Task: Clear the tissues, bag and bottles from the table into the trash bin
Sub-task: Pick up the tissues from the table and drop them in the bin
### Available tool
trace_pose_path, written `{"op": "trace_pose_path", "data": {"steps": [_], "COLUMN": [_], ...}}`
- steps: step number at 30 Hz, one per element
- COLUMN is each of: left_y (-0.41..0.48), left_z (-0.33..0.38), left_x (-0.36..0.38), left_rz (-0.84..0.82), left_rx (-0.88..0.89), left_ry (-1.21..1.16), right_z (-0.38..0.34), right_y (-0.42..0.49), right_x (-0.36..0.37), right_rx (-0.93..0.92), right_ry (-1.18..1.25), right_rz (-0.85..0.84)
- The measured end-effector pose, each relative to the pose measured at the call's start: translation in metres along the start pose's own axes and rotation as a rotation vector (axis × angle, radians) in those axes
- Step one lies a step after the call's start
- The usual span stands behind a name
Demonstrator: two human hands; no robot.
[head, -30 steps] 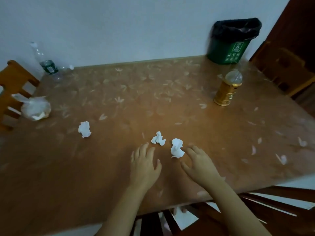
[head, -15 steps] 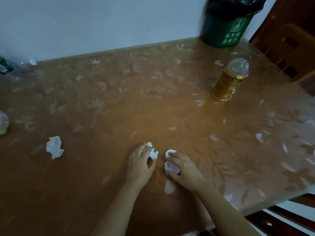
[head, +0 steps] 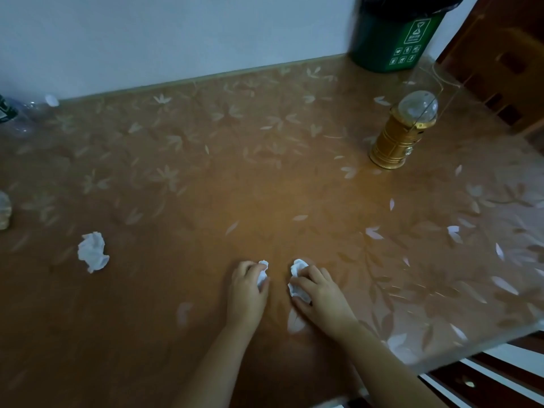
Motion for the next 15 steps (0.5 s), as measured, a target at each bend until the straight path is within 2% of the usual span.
{"op": "trace_pose_path", "data": {"steps": [8,11,15], "left_y": [-0.040,-0.055,-0.080], "left_z": [-0.020,-0.017,-0.006], "left_x": [-0.015,-0.027,-0.046], "left_rz": [0.105,0.157,0.196], "left_rx": [-0.179,-0.172,-0.139], "left_ry": [-0.252,-0.300,-0.324], "right_z": [0.006,0.012,0.005], "right_y": [-0.005,-0.013,-0.029], "right_x": [0.013,0.014,-0.006], "right_rx": [0.128,0.231,0.295], "right_ry": [0.163,0.252,0.327], "right_rz": [-0.023,-0.013,0.102]}}
Point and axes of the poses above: each hand's wrist, its own y-axis towards the middle knuckle, its own x-axis out of the palm, z = x × y, the point moved 10 cm from there along y, towards the middle knuckle, and after that the axes turned 6 degrees about -z, right-handed, at the moved point
